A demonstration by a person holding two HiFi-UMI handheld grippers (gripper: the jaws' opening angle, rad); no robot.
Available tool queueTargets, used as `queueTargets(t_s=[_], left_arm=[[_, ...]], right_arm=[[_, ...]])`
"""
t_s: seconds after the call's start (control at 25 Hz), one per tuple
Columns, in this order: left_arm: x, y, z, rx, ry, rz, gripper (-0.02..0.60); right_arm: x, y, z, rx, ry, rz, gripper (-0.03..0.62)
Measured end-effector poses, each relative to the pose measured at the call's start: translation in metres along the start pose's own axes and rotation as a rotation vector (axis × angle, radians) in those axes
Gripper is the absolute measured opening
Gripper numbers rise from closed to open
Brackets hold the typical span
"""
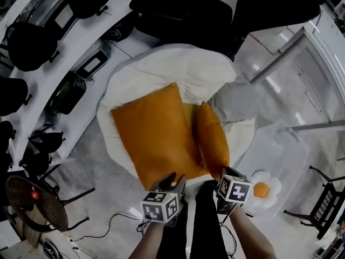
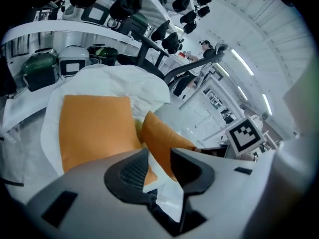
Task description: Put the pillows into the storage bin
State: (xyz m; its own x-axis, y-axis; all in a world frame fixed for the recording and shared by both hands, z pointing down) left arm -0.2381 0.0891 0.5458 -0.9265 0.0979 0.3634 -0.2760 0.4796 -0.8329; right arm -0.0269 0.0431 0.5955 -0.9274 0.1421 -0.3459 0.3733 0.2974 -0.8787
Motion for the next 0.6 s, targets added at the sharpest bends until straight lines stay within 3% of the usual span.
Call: queueTargets(t_s=[0.6], left_arm=[[-0.137,-0.010,0.036,0.061,-0.220,-0.136,0.138]], right_arm=[[-0.040,0.123,0.028,-0.163,-0.196,0.139,0.023]])
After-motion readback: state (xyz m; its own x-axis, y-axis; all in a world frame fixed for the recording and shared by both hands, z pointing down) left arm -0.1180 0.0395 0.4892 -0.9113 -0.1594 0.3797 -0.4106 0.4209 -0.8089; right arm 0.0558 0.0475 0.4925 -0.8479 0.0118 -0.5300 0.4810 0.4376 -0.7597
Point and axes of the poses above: the fingertips, and each gripper's own axes: y backward along the fingers, x to its left, z out of its top, the point moved 5 cm from there along y, backward along the fingers, and after that the axes turned 11 degrees about z, right-handed, at the moved point
